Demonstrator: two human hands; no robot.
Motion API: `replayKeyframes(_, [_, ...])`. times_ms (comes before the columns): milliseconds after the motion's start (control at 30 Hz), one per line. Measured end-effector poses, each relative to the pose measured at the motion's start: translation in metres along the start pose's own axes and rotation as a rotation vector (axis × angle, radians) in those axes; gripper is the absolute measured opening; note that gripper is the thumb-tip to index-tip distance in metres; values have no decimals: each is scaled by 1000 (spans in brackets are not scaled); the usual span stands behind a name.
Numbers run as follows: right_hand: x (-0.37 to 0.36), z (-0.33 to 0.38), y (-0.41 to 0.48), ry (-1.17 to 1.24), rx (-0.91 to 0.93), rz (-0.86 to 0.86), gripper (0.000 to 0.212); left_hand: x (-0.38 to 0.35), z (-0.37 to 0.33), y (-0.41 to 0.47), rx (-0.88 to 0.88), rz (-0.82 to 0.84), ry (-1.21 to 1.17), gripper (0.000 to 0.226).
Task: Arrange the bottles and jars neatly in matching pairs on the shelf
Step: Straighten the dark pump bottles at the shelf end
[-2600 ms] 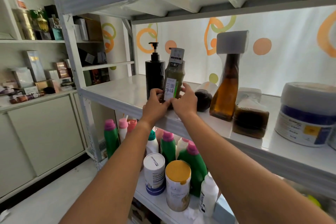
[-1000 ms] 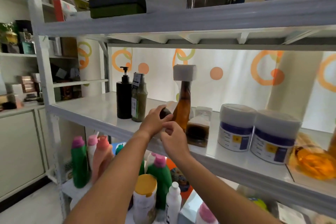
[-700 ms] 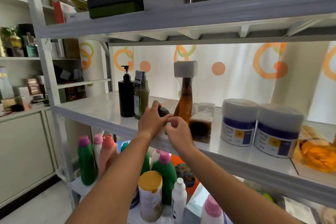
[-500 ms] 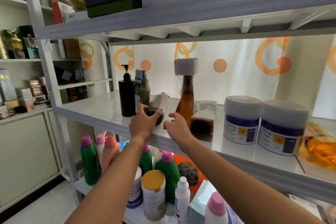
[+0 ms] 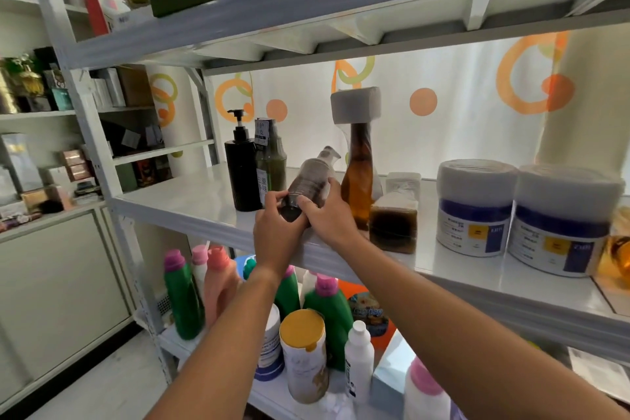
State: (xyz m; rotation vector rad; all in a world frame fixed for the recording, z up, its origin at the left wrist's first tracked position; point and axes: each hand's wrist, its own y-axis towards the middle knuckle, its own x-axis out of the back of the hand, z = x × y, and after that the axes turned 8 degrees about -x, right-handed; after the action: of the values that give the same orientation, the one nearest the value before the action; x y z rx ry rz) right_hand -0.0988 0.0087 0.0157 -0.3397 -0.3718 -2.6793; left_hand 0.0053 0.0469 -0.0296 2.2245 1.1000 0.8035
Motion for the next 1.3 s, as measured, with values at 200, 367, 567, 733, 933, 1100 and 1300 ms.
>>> replayKeyframes(200, [4, -1, -4, -54, 120, -34, 76, 7, -1, -2, 72, 84, -40, 57])
replayKeyframes(367, [4, -1, -5, -88, 132, -34, 73, 10, -5, 1, 78, 249, 161, 78])
replayKeyframes(567, [0, -4, -3, -98, 125, -40, 68, 12, -16, 22, 150, 268, 216, 66])
replayKeyframes(733, [-1, -6, 0, -71, 136, -12, 64, 8, -10, 29, 168, 260, 144, 57])
replayKeyframes(933, [-1, -11, 7, -109, 79, 54, 57, 3, -11, 26, 176, 155, 208, 64])
replayKeyframes(1100, [0, -8, 8, -50, 60, 79, 55, -4, -6, 19, 48, 9, 323, 54])
replayKeyframes(1300, [-6, -10, 11, -97, 45, 147, 68, -2, -4, 17, 66, 52, 321, 53])
